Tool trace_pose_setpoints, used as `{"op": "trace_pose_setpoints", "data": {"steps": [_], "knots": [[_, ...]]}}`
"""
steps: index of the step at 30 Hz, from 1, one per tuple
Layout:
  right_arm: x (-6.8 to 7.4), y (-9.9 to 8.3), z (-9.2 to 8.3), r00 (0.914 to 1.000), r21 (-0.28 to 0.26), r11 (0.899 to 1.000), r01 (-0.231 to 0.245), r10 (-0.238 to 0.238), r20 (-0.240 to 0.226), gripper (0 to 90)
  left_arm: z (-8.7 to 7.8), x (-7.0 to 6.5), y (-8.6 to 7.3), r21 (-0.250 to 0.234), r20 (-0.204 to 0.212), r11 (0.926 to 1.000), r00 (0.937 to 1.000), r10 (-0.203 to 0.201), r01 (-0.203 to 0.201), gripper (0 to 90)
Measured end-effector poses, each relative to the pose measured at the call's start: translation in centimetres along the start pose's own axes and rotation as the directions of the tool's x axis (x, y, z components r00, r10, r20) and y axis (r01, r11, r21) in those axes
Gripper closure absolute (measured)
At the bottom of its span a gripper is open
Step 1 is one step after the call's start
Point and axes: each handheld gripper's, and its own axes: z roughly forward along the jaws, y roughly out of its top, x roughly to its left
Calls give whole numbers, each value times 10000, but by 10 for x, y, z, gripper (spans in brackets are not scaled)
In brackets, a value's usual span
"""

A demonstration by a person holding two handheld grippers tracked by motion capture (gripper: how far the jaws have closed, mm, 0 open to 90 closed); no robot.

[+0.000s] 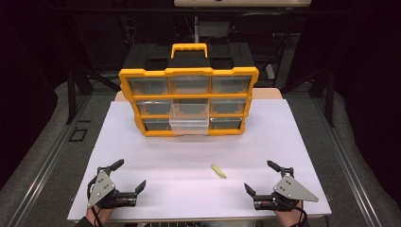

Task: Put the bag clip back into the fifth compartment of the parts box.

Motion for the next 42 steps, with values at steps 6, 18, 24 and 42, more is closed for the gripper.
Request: {"op": "trace_pose_setpoints", "data": {"steps": [6,18,24,42], "knots": [[0,1,2,9999,176,9998,-136,136,8,0,0,0,0,8,34,10000,10000,-8,8,1],[5,6,17,10000,934,9956,14,-22,86,0,1,0,0,74,59,10000,10000,5,-6,1],[6,7,29,9999,1329,9911,-81,99,-124,0,1,1,0,83,35,10000,10000,-16,16,1],[13,16,66,9985,2524,9675,-156,283,-466,0,1,1,0,172,11,9998,10000,-38,38,1]]}}
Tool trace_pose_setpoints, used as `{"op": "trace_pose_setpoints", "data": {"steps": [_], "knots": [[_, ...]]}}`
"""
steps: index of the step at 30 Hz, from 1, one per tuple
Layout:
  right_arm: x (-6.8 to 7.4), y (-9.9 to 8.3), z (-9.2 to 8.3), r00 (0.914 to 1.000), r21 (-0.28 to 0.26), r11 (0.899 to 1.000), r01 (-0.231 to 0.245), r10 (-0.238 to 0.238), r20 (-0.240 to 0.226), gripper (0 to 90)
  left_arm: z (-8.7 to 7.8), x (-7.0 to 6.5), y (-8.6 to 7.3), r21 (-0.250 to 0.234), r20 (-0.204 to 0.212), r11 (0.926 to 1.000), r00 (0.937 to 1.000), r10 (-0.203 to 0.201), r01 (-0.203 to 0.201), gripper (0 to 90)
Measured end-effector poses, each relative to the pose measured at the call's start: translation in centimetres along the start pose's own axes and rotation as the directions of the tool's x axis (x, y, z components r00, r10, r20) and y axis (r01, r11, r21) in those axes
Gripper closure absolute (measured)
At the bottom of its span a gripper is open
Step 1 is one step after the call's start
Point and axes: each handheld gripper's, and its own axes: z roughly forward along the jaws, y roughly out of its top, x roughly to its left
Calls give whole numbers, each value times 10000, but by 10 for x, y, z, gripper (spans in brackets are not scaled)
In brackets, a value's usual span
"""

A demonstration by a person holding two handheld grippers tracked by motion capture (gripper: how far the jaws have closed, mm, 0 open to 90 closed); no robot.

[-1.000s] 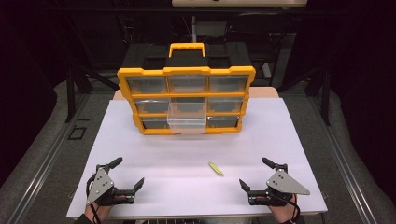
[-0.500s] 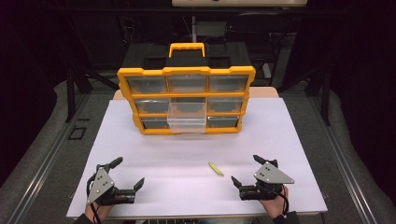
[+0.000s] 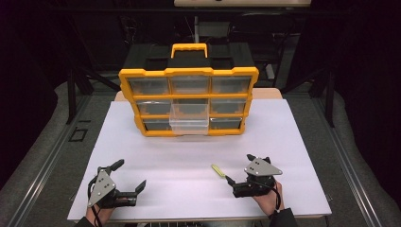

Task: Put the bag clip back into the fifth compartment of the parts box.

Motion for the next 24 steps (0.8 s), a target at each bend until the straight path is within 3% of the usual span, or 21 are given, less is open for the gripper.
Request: {"op": "trace_pose_setpoints", "data": {"steps": [10,24], "knots": [[3,7,13,9993,479,9988,111,-94,-357,0,1,0,0,27,61,10000,10000,-14,14,1],[4,18,30,9993,1418,9897,183,-134,-356,0,1,1,0,55,75,10000,9999,-80,79,1]]}}
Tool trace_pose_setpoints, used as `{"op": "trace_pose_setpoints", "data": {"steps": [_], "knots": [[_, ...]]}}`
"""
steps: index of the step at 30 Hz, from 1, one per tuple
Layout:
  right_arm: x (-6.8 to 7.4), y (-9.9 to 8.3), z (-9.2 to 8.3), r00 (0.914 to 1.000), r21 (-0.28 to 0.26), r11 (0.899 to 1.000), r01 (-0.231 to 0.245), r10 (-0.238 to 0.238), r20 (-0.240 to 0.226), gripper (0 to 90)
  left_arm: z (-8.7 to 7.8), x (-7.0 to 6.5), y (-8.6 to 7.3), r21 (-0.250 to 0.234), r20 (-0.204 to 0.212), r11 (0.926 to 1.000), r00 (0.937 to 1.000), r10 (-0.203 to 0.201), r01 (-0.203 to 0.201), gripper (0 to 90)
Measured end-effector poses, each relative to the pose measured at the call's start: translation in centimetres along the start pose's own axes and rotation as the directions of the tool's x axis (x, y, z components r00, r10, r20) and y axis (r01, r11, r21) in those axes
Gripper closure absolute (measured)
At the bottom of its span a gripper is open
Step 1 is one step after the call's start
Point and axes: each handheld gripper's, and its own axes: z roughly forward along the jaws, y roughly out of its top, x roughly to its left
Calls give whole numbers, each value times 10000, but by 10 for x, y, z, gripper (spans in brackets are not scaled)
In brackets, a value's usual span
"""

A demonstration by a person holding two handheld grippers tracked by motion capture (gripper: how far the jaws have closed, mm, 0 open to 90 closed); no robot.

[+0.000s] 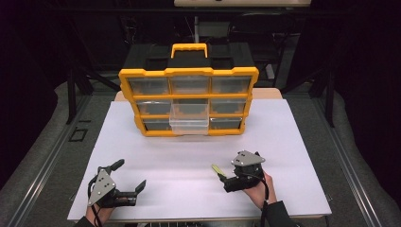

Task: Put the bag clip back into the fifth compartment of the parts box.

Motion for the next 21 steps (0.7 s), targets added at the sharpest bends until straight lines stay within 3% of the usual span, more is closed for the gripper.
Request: {"op": "trace_pose_setpoints", "data": {"steps": [11,21], "knots": [[3,11,12,9999,1041,9946,-13,25,-115,0,0,0,0,23,0,10000,10000,5,-5,1],[4,21,24,9994,1847,9827,-117,175,-296,0,0,0,0,64,-31,10000,10000,-25,25,1]]}}
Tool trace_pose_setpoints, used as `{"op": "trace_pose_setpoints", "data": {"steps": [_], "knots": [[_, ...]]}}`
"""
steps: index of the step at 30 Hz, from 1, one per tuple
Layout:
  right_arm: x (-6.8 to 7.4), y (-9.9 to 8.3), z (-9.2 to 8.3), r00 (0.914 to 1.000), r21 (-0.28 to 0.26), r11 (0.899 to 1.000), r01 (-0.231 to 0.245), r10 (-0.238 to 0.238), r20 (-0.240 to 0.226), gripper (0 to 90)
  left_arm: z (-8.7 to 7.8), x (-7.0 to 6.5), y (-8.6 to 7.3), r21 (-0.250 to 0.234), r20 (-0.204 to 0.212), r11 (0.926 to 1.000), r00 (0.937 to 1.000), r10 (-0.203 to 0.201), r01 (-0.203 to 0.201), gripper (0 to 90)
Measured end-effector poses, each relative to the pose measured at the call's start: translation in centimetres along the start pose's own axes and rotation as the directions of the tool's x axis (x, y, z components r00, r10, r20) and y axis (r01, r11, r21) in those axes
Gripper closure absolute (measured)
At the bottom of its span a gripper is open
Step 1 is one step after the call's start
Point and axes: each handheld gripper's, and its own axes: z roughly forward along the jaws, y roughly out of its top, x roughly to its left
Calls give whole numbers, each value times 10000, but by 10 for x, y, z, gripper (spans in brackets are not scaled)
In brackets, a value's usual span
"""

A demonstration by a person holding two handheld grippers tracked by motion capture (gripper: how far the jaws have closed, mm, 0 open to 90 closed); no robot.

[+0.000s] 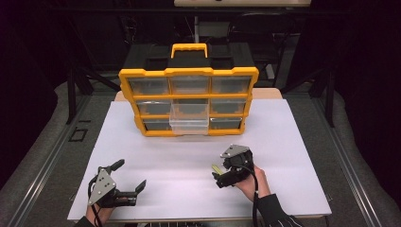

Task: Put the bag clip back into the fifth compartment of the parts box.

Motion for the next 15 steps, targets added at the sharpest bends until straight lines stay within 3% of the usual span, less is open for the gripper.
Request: {"op": "trace_pose_setpoints", "data": {"steps": [12,15], "knots": [[2,12,10,9999,1114,9937,89,-94,40,42,0,0,0,17,-24,10000,10000,13,-13,1],[4,15,13,9998,1413,9899,120,-141,139,114,0,0,0,37,-13,10000,10000,6,-6,1]]}}
